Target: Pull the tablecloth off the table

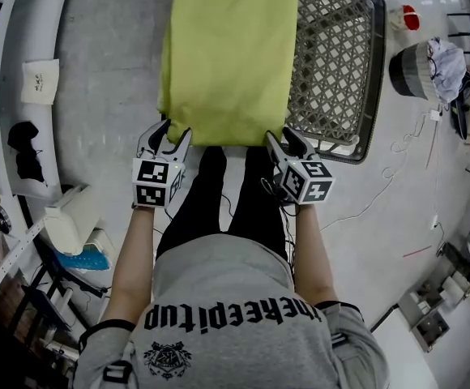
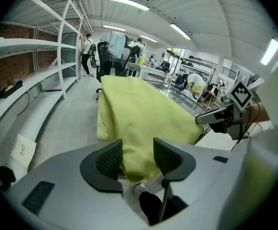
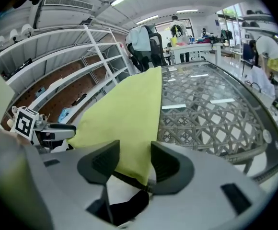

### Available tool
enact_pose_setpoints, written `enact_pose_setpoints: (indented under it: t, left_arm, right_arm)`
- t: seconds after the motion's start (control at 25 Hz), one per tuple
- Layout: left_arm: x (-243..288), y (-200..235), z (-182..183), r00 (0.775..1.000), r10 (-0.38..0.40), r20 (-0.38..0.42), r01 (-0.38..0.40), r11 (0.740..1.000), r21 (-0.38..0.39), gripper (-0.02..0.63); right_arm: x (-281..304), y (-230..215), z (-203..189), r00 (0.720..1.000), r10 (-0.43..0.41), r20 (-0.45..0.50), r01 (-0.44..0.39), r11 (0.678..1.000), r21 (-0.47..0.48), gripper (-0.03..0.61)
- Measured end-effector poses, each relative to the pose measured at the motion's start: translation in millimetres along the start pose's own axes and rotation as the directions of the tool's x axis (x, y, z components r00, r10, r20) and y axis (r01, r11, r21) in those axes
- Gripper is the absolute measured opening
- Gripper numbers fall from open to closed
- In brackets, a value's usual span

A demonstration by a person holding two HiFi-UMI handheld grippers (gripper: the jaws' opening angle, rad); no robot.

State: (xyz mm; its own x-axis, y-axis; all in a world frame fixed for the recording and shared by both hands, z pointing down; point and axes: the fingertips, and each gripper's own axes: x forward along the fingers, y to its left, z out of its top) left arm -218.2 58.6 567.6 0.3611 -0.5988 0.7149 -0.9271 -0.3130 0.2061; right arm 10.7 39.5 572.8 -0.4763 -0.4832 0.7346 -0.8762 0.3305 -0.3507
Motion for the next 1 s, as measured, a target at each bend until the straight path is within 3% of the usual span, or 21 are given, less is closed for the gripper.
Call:
enact_pose_setpoints:
  t: [0.4, 0.6, 0.76, 1.0]
  left_arm:
    - [18.4, 0.3, -23.1, 0.996, -0.004, -0.093, 0.003, 1.000, -0.014, 0.216]
    - [21.6, -0.1, -21.3, 0.996, -0.006, -0.085, 0.002, 0.999, -0.043, 0.216]
    - [23.7, -0.7, -21.9, 0.995, 0.014, -0.102, -0.018, 0.999, -0.035, 0.209]
    - [29.2, 1.8, -20.9, 0.986, 0.049, -0.158, -0.052, 0.999, -0.014, 0.112]
  right_arm:
    - [6.4, -10.2, -12.2, 0.999, -0.038, -0.011, 0.038, 0.999, 0.028, 0.237]
    - [10.1, -11.2, -14.7, 0.999, -0.044, -0.026, 0.045, 0.998, 0.038, 0.235]
    - [13.0, -6.9, -15.2, 0.998, -0.042, -0.053, 0.043, 0.999, 0.025, 0.196]
    - [22.9, 8.4, -10.2, 0.997, 0.003, -0.082, -0.004, 1.000, -0.016, 0.062]
